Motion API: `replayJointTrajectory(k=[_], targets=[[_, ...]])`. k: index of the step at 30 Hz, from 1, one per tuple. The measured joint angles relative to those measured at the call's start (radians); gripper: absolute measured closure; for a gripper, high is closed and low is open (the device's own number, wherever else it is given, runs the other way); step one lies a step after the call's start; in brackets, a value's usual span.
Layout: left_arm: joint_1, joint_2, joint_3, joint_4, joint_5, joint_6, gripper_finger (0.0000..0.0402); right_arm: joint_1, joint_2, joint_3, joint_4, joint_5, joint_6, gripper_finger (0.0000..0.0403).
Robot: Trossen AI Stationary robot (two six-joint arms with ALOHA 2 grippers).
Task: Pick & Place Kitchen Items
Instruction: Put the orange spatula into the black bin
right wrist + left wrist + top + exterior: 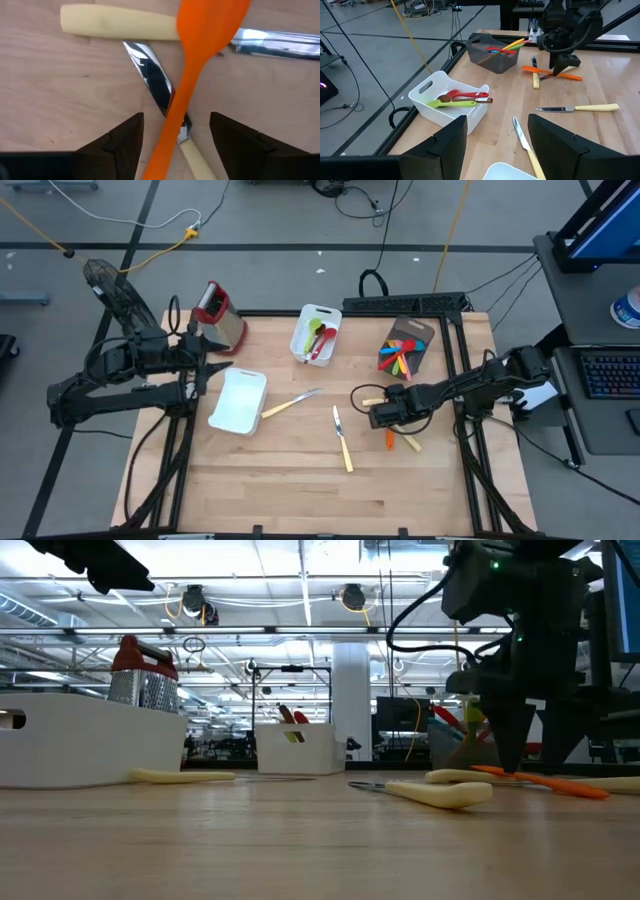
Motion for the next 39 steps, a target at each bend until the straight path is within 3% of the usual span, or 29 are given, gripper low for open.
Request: replayJointTrajectory(k=[12, 26, 39], targets=[[0.0, 0.0, 0.0, 0.0, 0.0, -0.009, 0.0186, -0.029, -0.003, -0.076, 0.126, 0.002, -0.006, 0.0222], [0.0, 0.0, 0.0, 0.0, 0.0, -0.013, 0.0185, -0.029, -0.005, -0.081, 0.119, 0.002, -0.011, 0.032], [0.0, 0.0, 0.0, 0.0, 0.0, -0.013, 0.0186, -0.029, -0.05, -0.082, 0.151, -0.003, -0.034, 0.0356]])
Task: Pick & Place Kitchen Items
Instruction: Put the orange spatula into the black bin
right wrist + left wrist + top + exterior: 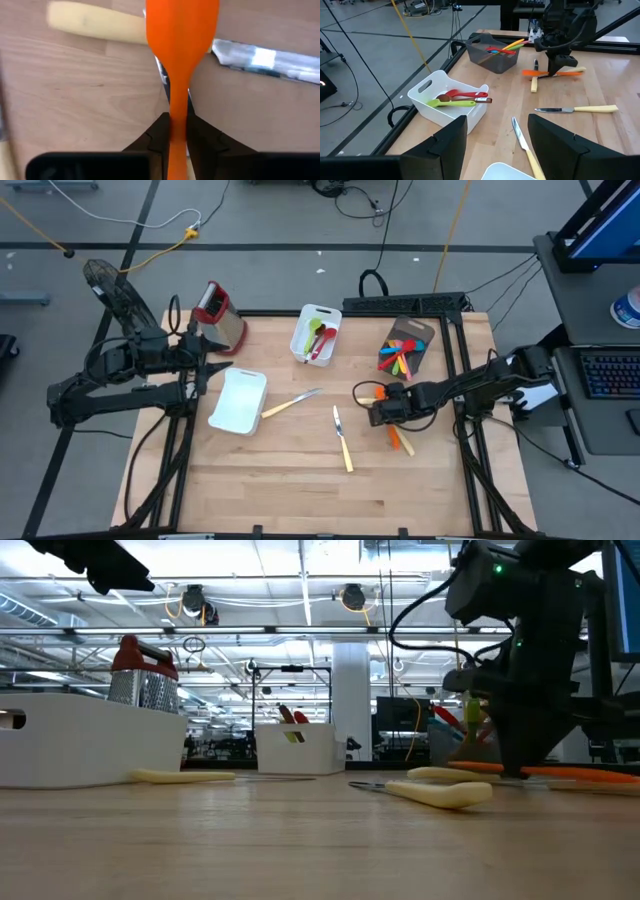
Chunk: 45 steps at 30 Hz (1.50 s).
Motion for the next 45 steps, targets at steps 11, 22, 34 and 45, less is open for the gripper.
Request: replayJointTrajectory(k=[11, 22, 34, 45], targets=[[0.0, 0.0, 0.0, 0.0, -0.001, 0.001, 0.0186, 0.0, -0.042, 0.001, 0.002, 0.0, 0.005, 0.0363], [0.0, 0.0, 0.0, 0.0, -0.001, 0.0, 0.0186, 0.001, -0.171, 0.001, 0.133, -0.075, -0.086, 0.0374], [0.0, 0.0, 0.0, 0.0, -0.001, 0.0, 0.0186, -0.002, -0.369, 0.001, 0.548, -0.113, -0.259, 0.0376], [0.0, 0.0, 0.0, 0.0, 0.0, -0.02, 0.0186, -0.1, -0.542, 0.001, 0.608, 0.159, -0.104, 0.0377]])
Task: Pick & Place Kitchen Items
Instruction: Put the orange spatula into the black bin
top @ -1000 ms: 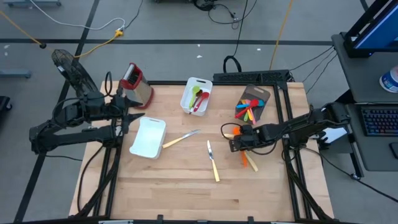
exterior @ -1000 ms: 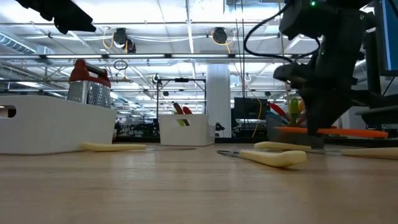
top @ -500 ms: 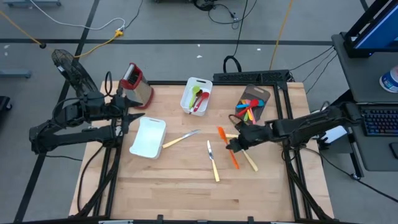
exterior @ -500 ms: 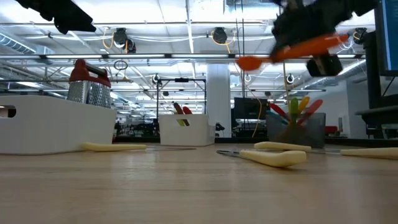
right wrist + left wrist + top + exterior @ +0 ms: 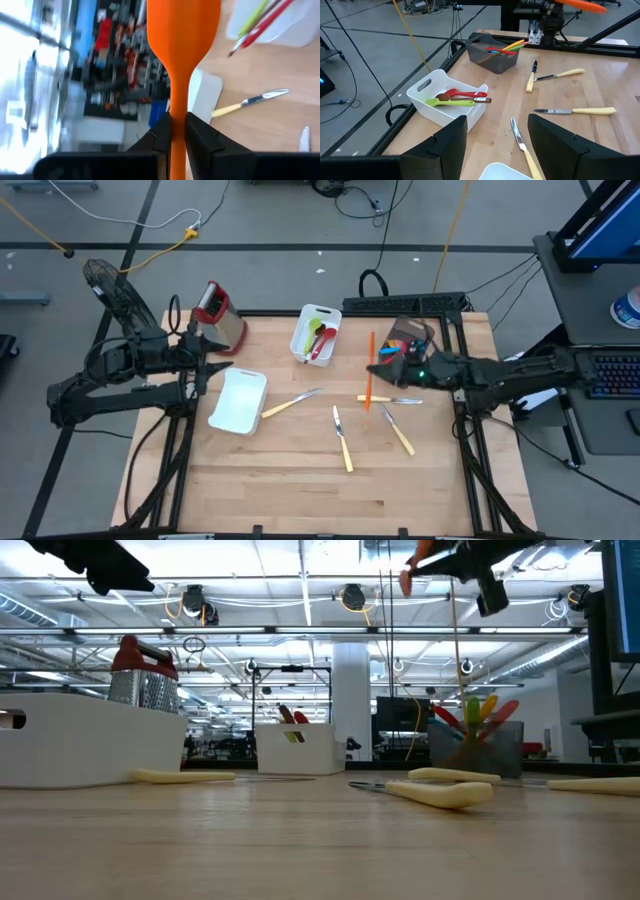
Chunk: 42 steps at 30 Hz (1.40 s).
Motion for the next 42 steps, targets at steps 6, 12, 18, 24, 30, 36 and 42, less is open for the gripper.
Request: replayJointTrajectory(k=[6, 12, 18, 24, 30, 36, 42], targets=[[0.0, 0.0, 0.0, 0.0, 0.0, -0.009, 0.0186, -0.128, -0.116, 0.0, -0.204, -0.078, 0.172, 0.0377], [0.0, 0.0, 0.0, 0.0, 0.0, -0.009, 0.0186, -0.278, -0.211, 0.0, -0.475, -0.262, 0.316, 0.0377], [0.0, 0.0, 0.0, 0.0, 0.0, -0.003, 0.0186, -0.442, -0.245, 0.0, -0.515, -0.449, 0.406, 0.0376], [0.0, 0.0, 0.0, 0.0, 0.0, -0.003, 0.0186, -0.602, -0.219, 0.0, -0.534, -0.632, 0.455, 0.0375], [0.0, 0.0, 0.0, 0.0, 0.0, -0.003, 0.0185, -0.782, -0.162, 0.0, -0.591, -0.804, 0.369, 0.0376], [0.0, 0.0, 0.0, 0.0, 0.0, -0.004, 0.0186, -0.953, -0.07, 0.0, -0.59, -0.928, 0.212, 0.0375], [0.0, 0.0, 0.0, 0.0, 0.0, -0.006, 0.0186, -1.009, 0.044, 0.0, -0.59, -0.98, 0.084, 0.0374]])
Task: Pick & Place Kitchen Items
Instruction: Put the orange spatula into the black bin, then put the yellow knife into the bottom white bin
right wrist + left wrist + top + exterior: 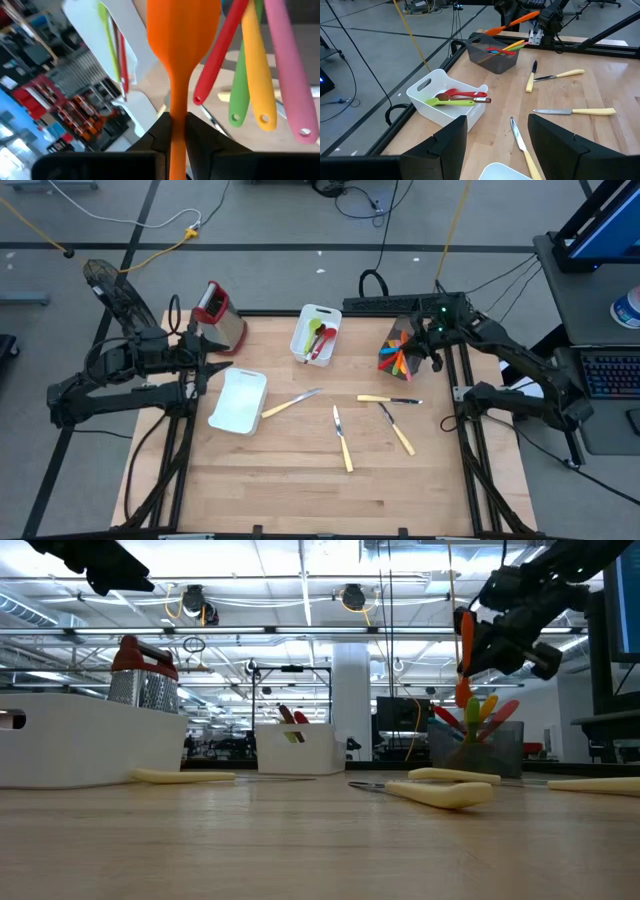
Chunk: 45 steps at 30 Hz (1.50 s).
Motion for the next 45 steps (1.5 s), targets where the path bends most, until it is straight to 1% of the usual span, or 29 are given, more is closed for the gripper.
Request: replayJointTrajectory(k=[3, 7, 10, 17, 22, 36, 40, 45], targets=[[0.0, 0.0, 0.0, 0.0, 0.0, 0.0, 0.0186, -0.011, 0.058, 0.0, -0.001, -0.044, -0.037, 0.0372], [0.0, 0.0, 0.0, 0.0, 0.0, 0.0, 0.0186, -0.02, 0.129, 0.0, 0.008, -0.046, -0.084, 0.0374], [0.0, 0.0, 0.0, 0.0, 0.0, -0.002, 0.0186, -0.043, 0.174, 0.0, 0.027, -0.077, -0.116, 0.037], [0.0, 0.0, 0.0, 0.0, 0.0, -0.02, 0.0186, -0.105, 0.231, 0.0, 0.047, -0.066, -0.179, 0.0364], [0.0, 0.0, 0.0, 0.0, 0.0, -0.027, 0.0186, -0.127, 0.242, 0.001, 0.08, -0.066, -0.213, 0.0353], [0.0, 0.0, 0.0, 0.0, 0.0, -0.031, 0.0186, -0.142, 0.238, 0.001, 0.099, -0.068, -0.211, 0.0269], [0.0, 0.0, 0.0, 0.0, 0.0, -0.047, 0.0186, -0.142, 0.213, 0.001, 0.15, -0.09, -0.208, 0.0262], [0.0, 0.0, 0.0, 0.0, 0.0, -0.065, 0.0186, -0.142, 0.142, 0.001, 0.291, -0.085, -0.176, 0.0267]])
